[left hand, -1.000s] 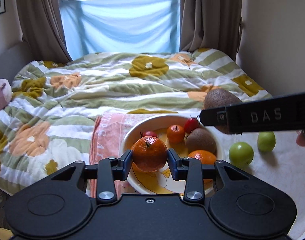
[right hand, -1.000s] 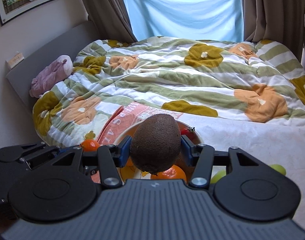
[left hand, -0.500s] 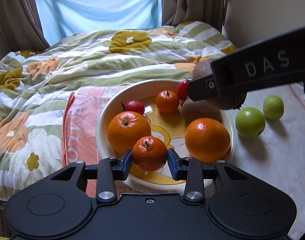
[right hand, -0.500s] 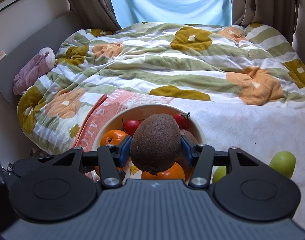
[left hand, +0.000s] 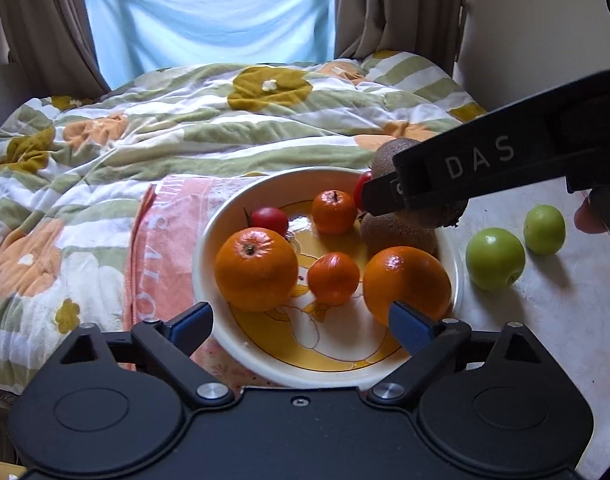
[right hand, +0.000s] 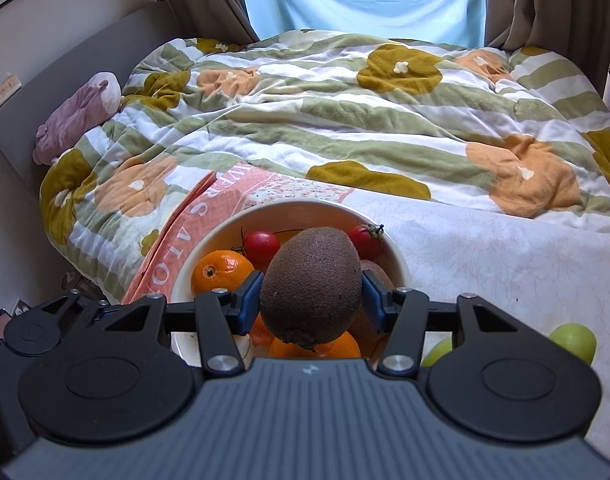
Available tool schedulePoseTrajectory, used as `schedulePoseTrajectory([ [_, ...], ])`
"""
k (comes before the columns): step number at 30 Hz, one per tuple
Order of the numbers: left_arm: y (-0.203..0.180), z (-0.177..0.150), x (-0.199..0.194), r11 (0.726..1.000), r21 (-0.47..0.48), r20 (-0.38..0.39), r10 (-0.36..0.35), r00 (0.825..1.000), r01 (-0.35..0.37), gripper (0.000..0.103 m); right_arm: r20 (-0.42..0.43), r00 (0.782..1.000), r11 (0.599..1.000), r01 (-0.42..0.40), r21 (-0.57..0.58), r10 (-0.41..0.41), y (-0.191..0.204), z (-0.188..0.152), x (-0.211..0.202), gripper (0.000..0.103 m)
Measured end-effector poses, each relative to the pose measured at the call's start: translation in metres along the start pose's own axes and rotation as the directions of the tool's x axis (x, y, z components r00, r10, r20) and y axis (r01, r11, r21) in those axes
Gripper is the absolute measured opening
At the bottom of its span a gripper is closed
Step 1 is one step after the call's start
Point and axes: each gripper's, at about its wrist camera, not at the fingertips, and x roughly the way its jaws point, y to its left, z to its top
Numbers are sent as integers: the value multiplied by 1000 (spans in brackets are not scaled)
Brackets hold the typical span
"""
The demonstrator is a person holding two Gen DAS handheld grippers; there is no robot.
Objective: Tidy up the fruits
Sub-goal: 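Carry the tangerine and kiwi into the white bowl and open both tools, then move both tools back toward the two green apples on the cloth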
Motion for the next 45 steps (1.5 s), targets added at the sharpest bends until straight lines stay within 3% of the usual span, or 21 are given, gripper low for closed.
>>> schedulePoseTrajectory([
  [10, 10, 2, -12, 997, -24, 33, 72, 997, -71, 97, -31, 998, 998, -50, -45, 49, 8, 12, 21, 67],
  [22, 16, -1, -8, 995, -40, 18, 95, 995, -94, 97, -61, 993, 991, -102, -89, 96, 28, 10, 41, 68],
  [27, 16, -3, -8, 995, -32, 17, 95, 995, -94, 97, -33, 995, 989, -102, -107, 99, 31, 10, 40, 103],
  [36, 15, -6, -10, 996, -26, 12, 88, 996, -87, 97, -20, 996, 994, -91, -54, 90, 17, 5, 34, 103],
  [45, 11, -1, -30, 996, -14, 52, 90, 995, -89, 97, 25, 998, 996, -62, -69, 64, 21, 8, 2, 103],
])
